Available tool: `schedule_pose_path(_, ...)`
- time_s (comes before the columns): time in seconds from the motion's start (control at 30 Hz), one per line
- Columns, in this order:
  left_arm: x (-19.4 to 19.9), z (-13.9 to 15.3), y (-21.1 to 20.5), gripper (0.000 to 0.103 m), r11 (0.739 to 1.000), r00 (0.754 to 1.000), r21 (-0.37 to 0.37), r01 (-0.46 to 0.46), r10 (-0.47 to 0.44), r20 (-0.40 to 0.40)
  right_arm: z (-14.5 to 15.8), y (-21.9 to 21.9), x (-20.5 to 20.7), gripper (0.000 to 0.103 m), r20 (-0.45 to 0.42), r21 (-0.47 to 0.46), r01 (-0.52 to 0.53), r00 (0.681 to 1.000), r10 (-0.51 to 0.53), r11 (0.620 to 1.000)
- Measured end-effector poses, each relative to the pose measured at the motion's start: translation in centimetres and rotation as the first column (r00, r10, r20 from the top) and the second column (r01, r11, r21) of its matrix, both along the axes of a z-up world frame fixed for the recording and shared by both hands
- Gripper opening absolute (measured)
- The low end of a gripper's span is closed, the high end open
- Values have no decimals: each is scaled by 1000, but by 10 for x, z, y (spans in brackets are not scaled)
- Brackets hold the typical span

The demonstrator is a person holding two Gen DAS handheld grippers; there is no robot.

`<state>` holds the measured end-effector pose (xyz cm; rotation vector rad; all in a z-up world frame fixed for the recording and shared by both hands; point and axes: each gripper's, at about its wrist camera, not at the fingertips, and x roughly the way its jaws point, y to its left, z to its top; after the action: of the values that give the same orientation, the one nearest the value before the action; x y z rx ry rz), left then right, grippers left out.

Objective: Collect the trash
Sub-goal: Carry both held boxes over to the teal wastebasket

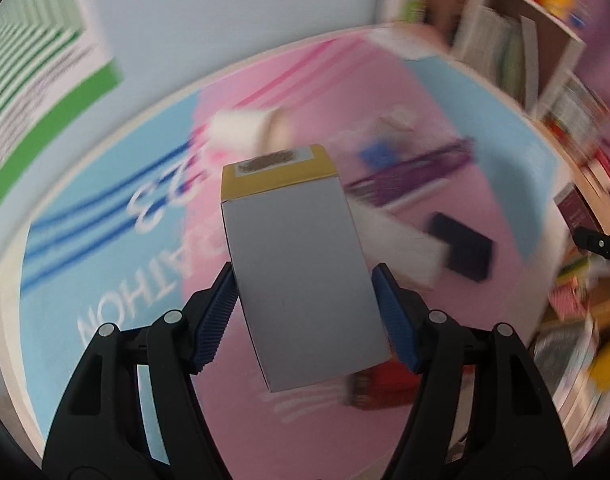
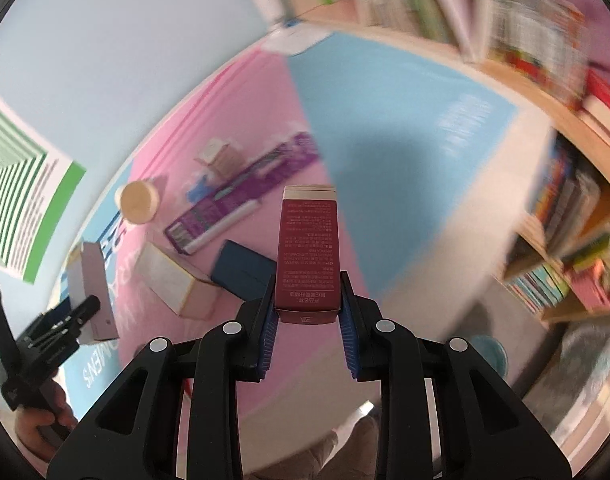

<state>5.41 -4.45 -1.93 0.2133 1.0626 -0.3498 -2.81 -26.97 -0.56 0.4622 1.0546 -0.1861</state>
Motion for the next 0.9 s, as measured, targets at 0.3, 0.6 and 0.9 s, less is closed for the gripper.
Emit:
schedule_pose_path(0.3,-88,14,-135,66,895,895,-12,447,-447,13,1,-63,-143,29,-3,-8,227,974,-227,974)
schedule_pose_path(0.6,-212,-20,-258,66,737,732,-28,675,-674,-100,-27,-140,-270,29,-71,38,348,936,-345,937)
schedule_pose_path(0.9,-283,-72,-327,66,639,617,-11,769,-747,-250,-64,-189,-329,29,-158,110,386,917,-367,916)
